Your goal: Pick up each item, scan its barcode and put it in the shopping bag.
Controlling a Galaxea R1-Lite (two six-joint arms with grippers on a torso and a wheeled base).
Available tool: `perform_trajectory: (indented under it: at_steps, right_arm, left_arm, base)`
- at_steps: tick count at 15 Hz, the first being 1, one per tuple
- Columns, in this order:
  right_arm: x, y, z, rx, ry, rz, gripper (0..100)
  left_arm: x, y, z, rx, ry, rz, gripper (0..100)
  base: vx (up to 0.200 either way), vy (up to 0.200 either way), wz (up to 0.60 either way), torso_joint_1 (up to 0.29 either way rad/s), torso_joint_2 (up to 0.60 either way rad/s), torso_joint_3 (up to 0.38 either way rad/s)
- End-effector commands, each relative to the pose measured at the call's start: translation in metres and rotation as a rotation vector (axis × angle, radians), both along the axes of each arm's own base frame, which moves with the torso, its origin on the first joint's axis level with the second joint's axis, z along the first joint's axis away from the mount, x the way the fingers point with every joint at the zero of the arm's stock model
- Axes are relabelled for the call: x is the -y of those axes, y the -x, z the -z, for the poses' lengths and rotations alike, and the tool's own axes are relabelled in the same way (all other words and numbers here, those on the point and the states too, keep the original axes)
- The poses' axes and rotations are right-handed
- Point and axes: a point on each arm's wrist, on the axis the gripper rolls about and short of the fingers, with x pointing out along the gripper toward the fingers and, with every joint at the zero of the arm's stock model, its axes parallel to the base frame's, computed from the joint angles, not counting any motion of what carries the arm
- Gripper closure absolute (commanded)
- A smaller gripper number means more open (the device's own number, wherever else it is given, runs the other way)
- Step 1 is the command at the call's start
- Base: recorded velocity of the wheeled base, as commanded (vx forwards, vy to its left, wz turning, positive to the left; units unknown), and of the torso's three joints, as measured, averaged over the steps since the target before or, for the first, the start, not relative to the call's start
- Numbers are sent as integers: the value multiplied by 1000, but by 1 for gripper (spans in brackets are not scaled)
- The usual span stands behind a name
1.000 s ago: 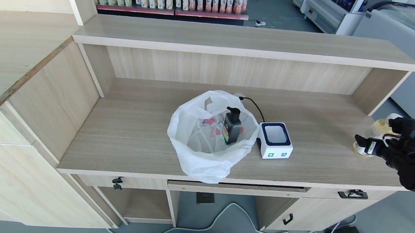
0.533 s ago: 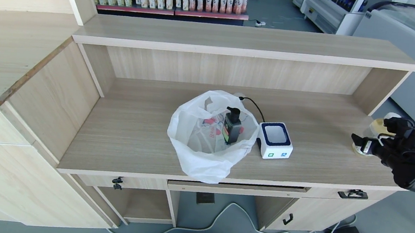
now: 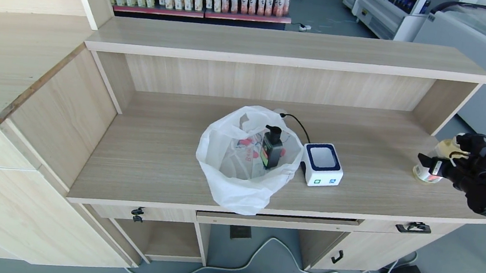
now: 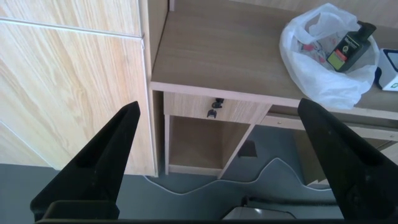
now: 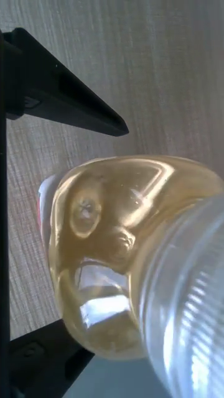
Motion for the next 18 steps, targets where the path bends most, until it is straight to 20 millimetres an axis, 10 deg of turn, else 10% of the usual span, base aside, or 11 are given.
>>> perform_trajectory:
  at_steps: [1, 3, 4, 15, 18]
  right_arm:
    - [3, -4, 1, 11, 5, -13, 0]
    - [3, -6, 4, 5, 3, -19, 0]
    - [3, -6, 6, 1, 3, -19, 100]
    - [14, -6, 0, 21, 52, -2, 100]
    - [9, 16, -49, 73, 74, 1, 100]
  left_arm:
    - [0, 0, 0, 1, 1, -1, 0]
    - [0, 0, 0, 1, 1, -1, 0]
    - [0, 0, 0, 1, 1, -1, 0]
    - [0, 0, 0, 1, 1, -1, 0]
    - [0, 0, 0, 1, 1, -1, 0]
  base:
    - [0, 0, 0, 0, 0, 0]
    - [0, 0, 0, 0, 0, 0]
    - [0, 0, 0, 0, 0, 0]
    - [0, 0, 0, 0, 0, 0]
    - [0, 0, 0, 0, 0, 0]
